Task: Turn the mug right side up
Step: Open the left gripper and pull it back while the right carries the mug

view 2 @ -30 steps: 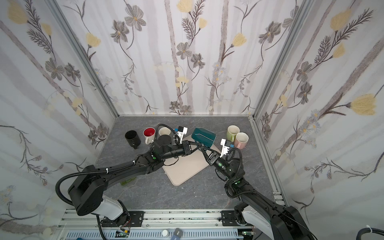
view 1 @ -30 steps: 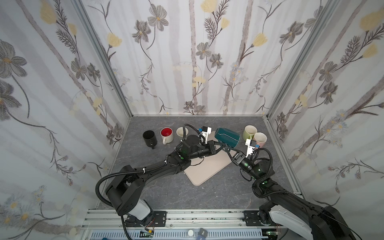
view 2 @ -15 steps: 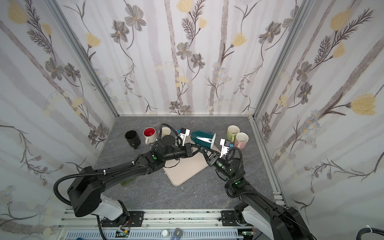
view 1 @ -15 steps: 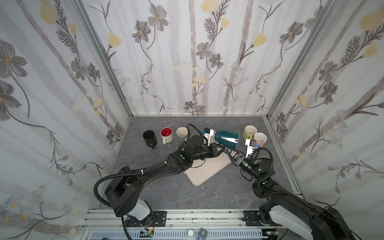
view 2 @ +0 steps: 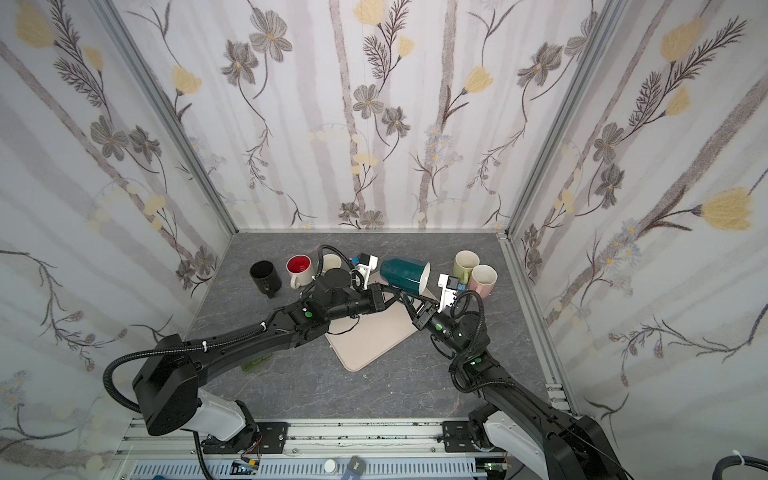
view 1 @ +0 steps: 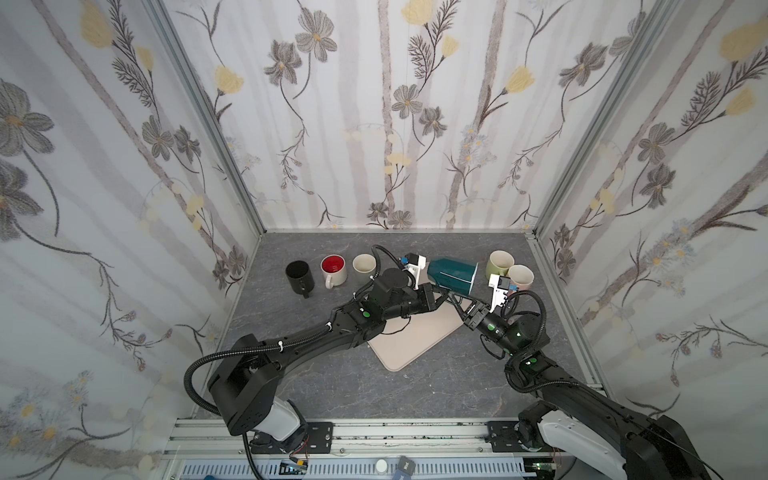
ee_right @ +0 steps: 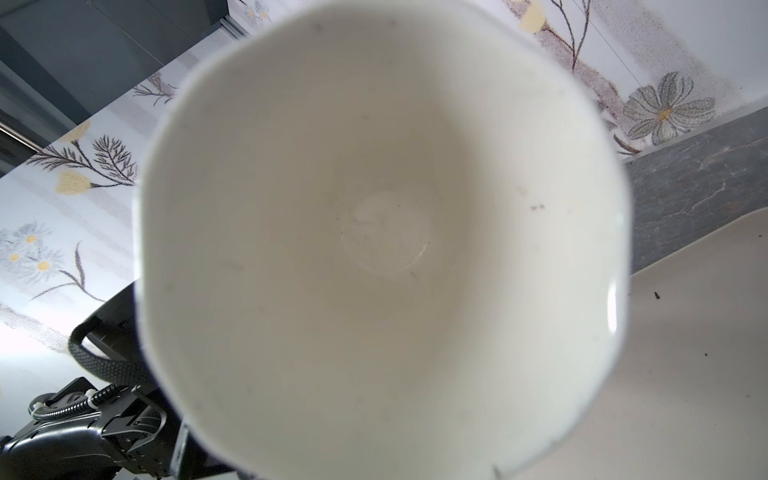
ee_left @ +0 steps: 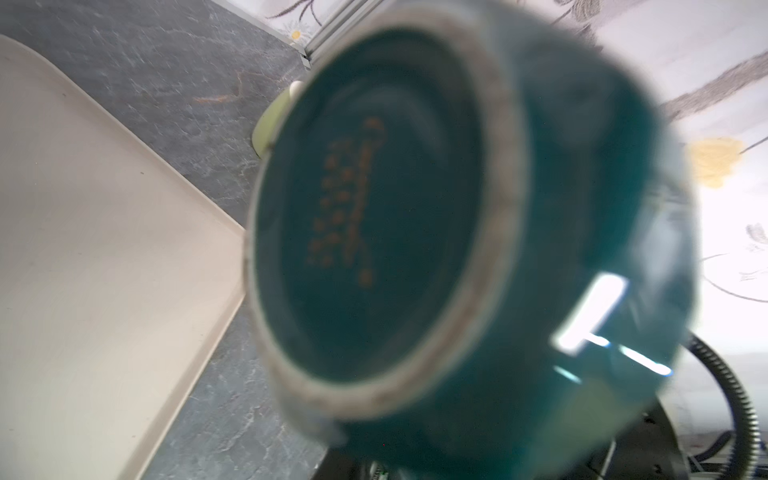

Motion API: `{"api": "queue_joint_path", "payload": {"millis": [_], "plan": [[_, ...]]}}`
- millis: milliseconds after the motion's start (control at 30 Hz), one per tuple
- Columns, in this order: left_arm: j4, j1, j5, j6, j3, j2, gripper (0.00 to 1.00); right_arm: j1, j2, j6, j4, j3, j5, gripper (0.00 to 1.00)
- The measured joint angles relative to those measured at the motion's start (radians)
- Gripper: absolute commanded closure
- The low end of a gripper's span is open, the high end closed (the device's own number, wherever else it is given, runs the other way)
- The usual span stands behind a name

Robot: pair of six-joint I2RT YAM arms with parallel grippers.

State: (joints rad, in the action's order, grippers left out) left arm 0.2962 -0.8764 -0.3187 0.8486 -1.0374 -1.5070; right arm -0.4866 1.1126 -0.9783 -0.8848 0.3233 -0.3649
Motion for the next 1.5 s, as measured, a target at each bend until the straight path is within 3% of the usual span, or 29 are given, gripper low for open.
{"api": "queue_joint_path", "payload": {"millis": [100, 200, 367, 633, 1100, 1500], "plan": [[-0.029, 0.0, 0.039, -0.024, 0.0, -0.003, 0.35, 0.0, 0.004, -0.018, 0.011, 0.0, 0.011, 1.0], [-0.05, 0.0, 0.072, -0.038, 0.0, -0.003, 0.33, -0.002, 0.004, -0.027, 0.018, 0.0, 0.025, 1.0], [-0.078, 0.0, 0.105, -0.064, 0.003, -0.001, 0.15, -0.004, -0.012, -0.023, 0.061, 0.0, 0.043, 1.0], [-0.083, 0.0, 0.103, -0.115, 0.027, 0.055, 0.01, 0.002, -0.048, 0.002, 0.251, -0.009, 0.191, 1.0], [-0.151, 0.042, 0.184, -0.192, 0.063, 0.142, 0.0, 0.002, -0.165, 0.111, 0.56, 0.041, 0.346, 1.0], [-0.198, 0.103, 0.291, -0.304, 0.215, 0.193, 0.0, -0.002, -0.126, 0.203, 0.813, 0.176, 0.465, 1.0]]}}
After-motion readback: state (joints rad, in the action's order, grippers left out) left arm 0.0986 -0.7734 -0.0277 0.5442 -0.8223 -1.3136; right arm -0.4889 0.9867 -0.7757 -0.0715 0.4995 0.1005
